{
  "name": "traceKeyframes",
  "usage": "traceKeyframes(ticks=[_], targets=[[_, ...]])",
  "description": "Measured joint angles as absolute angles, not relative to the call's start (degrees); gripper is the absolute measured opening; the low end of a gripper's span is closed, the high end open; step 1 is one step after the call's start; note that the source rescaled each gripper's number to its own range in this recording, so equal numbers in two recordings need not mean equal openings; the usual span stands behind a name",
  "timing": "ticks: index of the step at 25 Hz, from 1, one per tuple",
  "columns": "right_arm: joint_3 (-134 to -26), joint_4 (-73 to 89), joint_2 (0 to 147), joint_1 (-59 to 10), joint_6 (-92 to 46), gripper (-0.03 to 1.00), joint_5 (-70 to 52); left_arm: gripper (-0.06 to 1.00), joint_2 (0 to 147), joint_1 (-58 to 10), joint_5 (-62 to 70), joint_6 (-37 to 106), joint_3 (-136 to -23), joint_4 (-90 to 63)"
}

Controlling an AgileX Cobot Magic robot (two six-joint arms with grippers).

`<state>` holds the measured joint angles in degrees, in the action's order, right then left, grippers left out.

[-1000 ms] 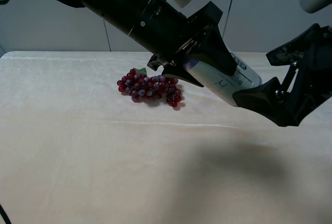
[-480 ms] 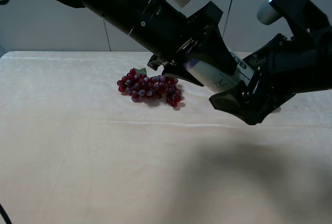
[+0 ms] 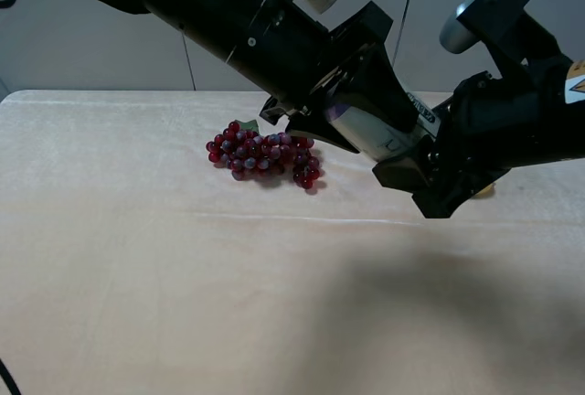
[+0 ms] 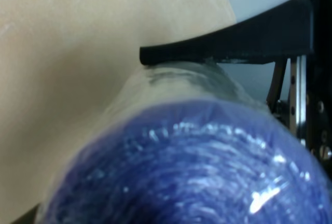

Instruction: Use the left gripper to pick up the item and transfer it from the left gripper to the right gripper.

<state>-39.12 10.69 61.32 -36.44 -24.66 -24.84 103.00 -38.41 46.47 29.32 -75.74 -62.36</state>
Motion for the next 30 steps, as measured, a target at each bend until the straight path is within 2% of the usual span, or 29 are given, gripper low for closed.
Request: traceKeyframes(ticks=[13,14,17,18,19,22,30], targets=[[-39.12,10.53,61.32,-36.44,-24.66,0.05,-24.95,0.01,103.0,-38.41,46.14,29.38,-75.74,-62.44],[-39.12,10.53,61.32,-36.44,-24.66,0.04,-24.95,0.1,103.0,-38.41,46.08,29.38,-75.74,-62.44],[-39.12,10.53,61.44,-36.44,-24.66,0.04,-25.54,0.71,103.0,-38.41,45.57,29.44,-75.74,-62.95],[-39.12,10.53,61.44,-36.44,-24.66,0.03,-25.54,0.82,103.0,-38.41,45.58,29.44,-75.74,-62.95],[-39.12,10.53,61.44,-36.44,-24.66,0.02,-25.54,0.88,103.0,-38.41,45.58,29.44,-75.74,-62.95],[-39.12,10.53,61.44,-36.44,-24.66,0.01,-25.59,0.97,103.0,-38.41,45.63,29.44,-75.74,-62.95],[-39.12,10.58,61.44,-36.44,-24.66,0.01,-25.25,1.0,98.68,-36.27,46.07,29.2,-75.74,-60.9]])
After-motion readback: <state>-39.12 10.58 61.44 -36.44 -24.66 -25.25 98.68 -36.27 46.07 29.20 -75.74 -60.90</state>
